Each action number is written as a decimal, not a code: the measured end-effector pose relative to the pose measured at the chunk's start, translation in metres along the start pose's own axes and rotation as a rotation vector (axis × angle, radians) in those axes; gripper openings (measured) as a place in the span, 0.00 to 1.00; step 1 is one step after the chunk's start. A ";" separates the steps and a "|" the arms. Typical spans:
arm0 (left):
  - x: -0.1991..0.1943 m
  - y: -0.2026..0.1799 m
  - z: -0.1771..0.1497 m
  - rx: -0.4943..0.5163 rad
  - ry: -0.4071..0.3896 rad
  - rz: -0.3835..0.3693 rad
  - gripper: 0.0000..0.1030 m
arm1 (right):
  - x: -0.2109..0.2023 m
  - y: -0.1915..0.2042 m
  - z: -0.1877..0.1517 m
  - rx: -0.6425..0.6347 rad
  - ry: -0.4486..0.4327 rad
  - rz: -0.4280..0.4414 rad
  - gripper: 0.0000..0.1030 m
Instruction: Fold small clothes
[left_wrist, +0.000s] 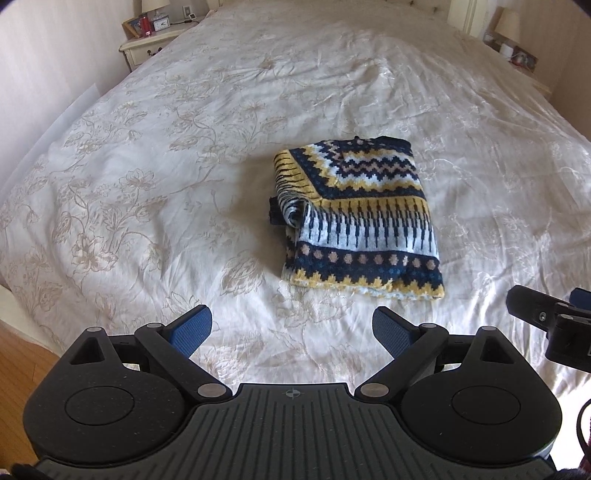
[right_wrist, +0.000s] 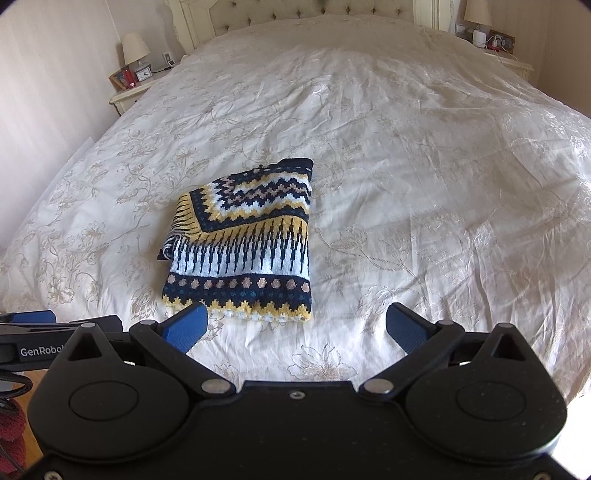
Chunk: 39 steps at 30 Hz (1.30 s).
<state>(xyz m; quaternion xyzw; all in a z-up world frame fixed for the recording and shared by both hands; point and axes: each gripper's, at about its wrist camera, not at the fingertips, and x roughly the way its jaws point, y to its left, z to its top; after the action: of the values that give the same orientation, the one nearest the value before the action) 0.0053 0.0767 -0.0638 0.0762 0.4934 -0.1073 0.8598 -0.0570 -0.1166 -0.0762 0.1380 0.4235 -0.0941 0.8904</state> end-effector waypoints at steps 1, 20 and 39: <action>0.000 0.000 0.000 -0.002 0.003 -0.001 0.92 | 0.000 -0.001 0.000 0.004 0.001 0.001 0.99; 0.003 -0.004 -0.001 0.011 0.021 0.012 0.92 | 0.003 -0.003 -0.002 0.031 0.012 0.019 0.99; 0.009 -0.004 -0.002 0.008 0.041 0.015 0.92 | 0.007 -0.004 -0.004 0.056 0.031 0.024 0.99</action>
<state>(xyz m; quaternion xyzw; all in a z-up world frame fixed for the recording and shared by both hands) 0.0071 0.0723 -0.0724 0.0857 0.5098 -0.1012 0.8500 -0.0562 -0.1196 -0.0849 0.1693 0.4328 -0.0928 0.8806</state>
